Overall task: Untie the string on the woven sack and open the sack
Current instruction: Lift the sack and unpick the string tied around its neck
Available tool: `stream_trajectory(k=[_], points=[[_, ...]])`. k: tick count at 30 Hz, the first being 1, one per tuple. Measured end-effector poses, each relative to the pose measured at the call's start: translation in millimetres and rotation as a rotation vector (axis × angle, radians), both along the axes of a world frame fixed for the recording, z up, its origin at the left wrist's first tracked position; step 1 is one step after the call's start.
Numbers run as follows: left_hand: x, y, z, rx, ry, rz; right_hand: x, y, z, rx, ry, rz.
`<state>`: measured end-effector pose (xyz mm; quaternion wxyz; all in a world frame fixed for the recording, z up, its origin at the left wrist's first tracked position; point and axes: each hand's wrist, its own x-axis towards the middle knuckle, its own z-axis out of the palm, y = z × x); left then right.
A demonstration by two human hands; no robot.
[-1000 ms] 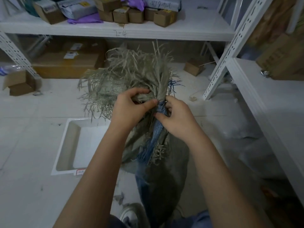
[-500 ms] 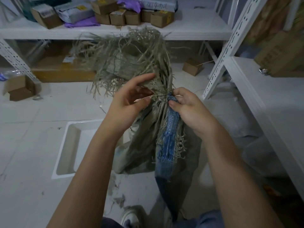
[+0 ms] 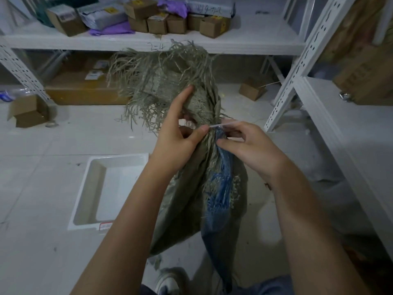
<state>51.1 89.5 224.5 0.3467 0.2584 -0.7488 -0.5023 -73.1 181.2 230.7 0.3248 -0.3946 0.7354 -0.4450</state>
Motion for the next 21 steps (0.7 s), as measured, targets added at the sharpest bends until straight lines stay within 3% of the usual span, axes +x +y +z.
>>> stream_trajectory(k=[3,8,12,21], points=[[-1.6,1.6,0.7,-0.032,0.015,0.064,-1.0,6.5,7.8,-0.095,-0.074,-0.041],[-4.6,6.5,0.0,-0.085,0.011,0.131,3.4,5.8,3.6,-0.144,-0.009,-0.085],[-5.3,9.1,4.6,-0.122,0.012,0.150,2.1,5.3,3.5,-0.165,-0.108,-0.196],[-3.3,8.8,11.9,-0.087,0.130,0.238,1.8,6.9,7.3,-0.201,-0.226,-0.162]])
